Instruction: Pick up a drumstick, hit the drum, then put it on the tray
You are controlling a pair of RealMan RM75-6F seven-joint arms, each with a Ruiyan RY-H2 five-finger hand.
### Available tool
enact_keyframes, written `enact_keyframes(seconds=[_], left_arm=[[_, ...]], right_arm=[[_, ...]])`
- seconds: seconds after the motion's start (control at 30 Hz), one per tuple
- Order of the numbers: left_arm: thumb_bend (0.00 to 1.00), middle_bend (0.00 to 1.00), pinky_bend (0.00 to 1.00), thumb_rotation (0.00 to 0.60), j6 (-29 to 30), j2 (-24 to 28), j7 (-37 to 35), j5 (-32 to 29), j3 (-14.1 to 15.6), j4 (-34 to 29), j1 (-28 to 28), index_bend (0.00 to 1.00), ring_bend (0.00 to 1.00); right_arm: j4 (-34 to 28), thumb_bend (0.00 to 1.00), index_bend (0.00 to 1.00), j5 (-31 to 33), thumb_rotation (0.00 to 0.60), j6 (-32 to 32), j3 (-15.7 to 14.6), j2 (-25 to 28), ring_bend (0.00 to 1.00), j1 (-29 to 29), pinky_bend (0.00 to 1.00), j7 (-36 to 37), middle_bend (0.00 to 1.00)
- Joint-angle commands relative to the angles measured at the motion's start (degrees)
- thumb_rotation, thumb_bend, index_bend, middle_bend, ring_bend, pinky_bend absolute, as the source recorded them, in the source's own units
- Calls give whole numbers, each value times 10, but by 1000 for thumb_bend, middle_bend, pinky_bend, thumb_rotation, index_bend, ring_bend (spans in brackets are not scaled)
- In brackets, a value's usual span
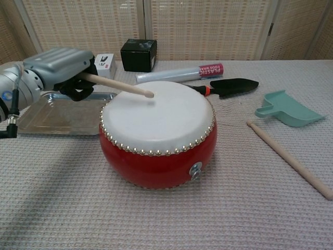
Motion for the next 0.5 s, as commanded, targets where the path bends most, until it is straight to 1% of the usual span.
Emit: enact_keyframes(seconds=[0.03,0.13,0.2,0.23,0.37,0.5], left_arm=[[703,1000,1000,600,-7,-6,19,-22,5,1,-2,1000,1000],[703,1000,1000,600,30,-1,-61,-15,-29,-33,17,1000,1000],[701,1000,1000,600,47,9,-104,-7,-48,-45,25,1000,1000],[700,1000,1000,600,50,13,-113,-5,-54,-43,26,1000,1000],[698,1000,1000,600,37,31,-122,-17,-65,-16,23,1000,1000],[699,1000,1000,600,-8,38,-126,-43,-61,41,15,1000,1000]], right_arm=[[0,156,11,0,600,1,0,0,0,-1,0,0,69],[-2,156,11,-1,600,2,0,1,0,-1,0,-1,69],[-1,156,11,-2,600,2,-1,0,0,-1,0,-1,69],[-1,156,11,-2,600,2,-1,0,0,-1,0,-1,69],[0,156,11,-5,600,9,-1,2,0,-4,0,0,69],[3,156,11,-4,600,15,0,5,0,-7,0,4,69]])
